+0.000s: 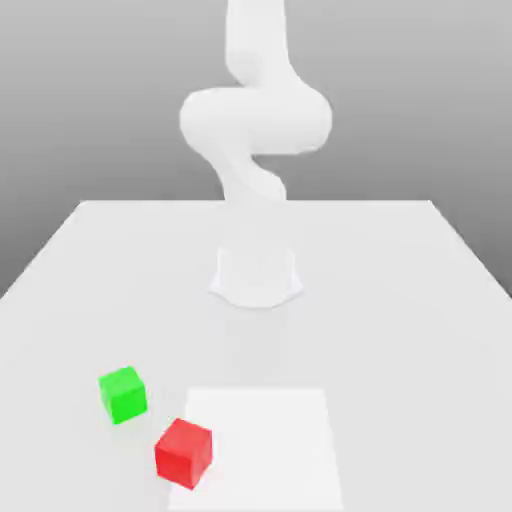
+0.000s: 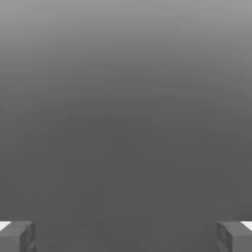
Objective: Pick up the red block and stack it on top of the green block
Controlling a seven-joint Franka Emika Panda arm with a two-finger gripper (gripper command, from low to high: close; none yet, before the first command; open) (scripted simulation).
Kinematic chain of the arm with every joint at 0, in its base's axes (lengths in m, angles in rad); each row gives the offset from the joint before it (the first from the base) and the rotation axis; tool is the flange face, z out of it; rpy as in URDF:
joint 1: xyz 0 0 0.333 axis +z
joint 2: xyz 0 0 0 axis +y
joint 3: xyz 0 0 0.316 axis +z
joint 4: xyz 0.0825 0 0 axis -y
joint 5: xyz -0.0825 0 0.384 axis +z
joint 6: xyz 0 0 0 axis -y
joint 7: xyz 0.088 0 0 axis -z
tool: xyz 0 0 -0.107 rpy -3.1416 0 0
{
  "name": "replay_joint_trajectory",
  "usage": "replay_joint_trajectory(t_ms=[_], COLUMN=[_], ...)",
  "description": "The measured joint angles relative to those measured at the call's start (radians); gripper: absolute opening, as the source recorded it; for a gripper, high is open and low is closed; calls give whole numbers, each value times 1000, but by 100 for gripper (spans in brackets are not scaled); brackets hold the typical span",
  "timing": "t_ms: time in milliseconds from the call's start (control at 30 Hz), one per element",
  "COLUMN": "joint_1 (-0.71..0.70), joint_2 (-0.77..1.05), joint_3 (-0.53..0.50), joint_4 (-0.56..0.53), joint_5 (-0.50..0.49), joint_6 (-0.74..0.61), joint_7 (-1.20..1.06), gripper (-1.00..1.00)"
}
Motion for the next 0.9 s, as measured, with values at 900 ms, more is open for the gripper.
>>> replay_joint_trajectory(t_ms=[900], joint_1=[-138], joint_2=[985], joint_3=[-31], joint_4=[-221], joint_5=[32], joint_6=[485], joint_7=[180], gripper=[0])
